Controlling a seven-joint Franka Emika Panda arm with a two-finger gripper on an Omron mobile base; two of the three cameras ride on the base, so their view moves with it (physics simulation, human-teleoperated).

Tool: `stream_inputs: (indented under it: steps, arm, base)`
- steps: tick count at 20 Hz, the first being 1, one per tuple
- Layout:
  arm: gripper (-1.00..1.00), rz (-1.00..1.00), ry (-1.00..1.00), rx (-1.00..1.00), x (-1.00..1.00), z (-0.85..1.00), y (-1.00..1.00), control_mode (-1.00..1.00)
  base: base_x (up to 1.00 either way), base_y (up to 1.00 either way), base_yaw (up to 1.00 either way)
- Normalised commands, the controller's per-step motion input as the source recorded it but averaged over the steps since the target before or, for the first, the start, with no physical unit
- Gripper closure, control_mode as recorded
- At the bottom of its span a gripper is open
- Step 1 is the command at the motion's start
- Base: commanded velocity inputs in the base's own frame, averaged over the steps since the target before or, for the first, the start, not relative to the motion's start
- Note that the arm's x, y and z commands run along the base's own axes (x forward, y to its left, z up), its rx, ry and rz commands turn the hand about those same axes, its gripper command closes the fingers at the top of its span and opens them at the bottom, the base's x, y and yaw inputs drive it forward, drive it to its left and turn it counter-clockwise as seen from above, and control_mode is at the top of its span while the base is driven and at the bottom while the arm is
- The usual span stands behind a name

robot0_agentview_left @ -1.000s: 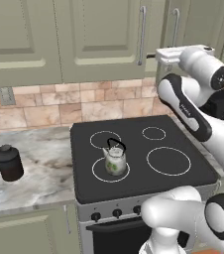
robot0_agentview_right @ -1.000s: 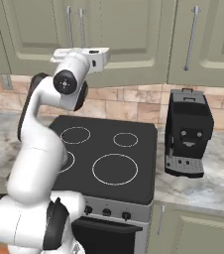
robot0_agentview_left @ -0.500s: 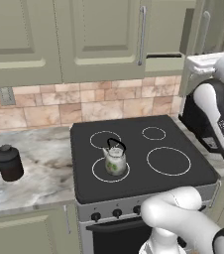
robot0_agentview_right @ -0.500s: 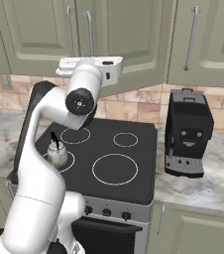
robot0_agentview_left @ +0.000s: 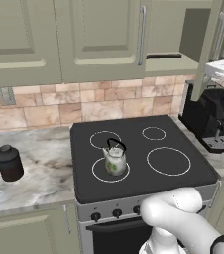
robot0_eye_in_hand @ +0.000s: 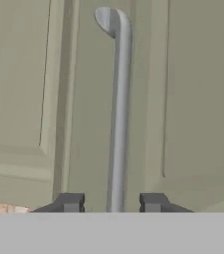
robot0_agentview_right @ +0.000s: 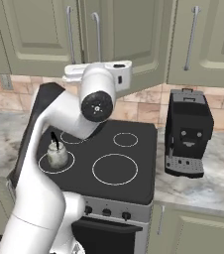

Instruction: Pick the pan from the cabinet and place it on the stove. Then turn on the stove burner for the pan.

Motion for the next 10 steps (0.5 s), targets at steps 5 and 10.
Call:
stream_inputs:
  steps: [5, 10]
  arm:
    - [-1.00, 0.07, -0.04, -0.03, -0.56, 0.00, 0.00, -1.00]
    - [-1.00, 0.02, -0.13, -0.07, -0.88, 0.02, 0.20, -1.00]
  base:
    - [0.00, 0.00, 0.00]
    - [0.00, 0.00, 0.00]
